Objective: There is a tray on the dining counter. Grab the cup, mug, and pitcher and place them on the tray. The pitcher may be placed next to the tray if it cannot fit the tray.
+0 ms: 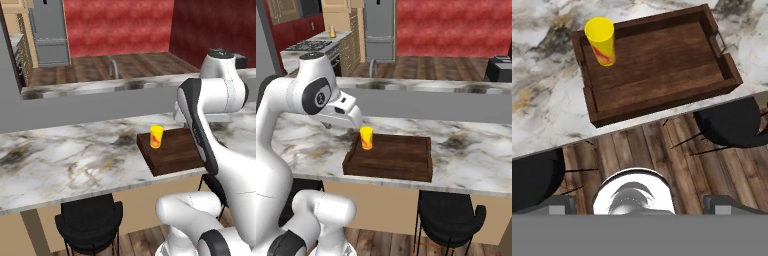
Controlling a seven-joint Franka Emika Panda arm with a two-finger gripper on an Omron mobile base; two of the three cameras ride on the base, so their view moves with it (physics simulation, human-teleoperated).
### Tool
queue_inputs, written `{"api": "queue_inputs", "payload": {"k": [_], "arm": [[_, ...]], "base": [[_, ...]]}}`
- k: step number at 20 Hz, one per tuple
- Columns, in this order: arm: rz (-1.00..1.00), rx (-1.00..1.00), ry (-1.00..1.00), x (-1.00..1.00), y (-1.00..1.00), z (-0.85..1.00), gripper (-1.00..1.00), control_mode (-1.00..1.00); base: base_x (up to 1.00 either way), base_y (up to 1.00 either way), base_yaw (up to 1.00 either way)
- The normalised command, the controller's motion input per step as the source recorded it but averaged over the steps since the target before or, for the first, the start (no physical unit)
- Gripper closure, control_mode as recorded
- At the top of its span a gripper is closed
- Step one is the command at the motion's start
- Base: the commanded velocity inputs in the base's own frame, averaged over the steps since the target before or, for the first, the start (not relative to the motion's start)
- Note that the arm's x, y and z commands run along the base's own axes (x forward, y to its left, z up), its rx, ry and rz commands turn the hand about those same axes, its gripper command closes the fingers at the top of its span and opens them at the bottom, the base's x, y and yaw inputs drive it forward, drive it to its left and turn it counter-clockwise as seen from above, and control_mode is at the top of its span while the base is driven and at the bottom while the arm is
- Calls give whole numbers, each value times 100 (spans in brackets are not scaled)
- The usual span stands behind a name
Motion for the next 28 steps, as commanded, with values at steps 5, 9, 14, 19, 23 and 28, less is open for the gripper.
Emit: {"api": "queue_inputs", "payload": {"k": [5,9,14,19,23,28], "arm": [[0,0,0,-10,0,0,-100,100],[0,0,0,0,0,0,-100,100],[0,0,0,0,0,0,-100,100],[0,0,0,0,0,0,-100,100],[0,0,0,0,0,0,-100,100],[0,0,0,0,0,0,-100,100]], "base": [[-53,-16,6],[-97,-56,4],[-100,-69,0],[-94,-92,0],[-70,-100,0],[-30,-100,0]]}}
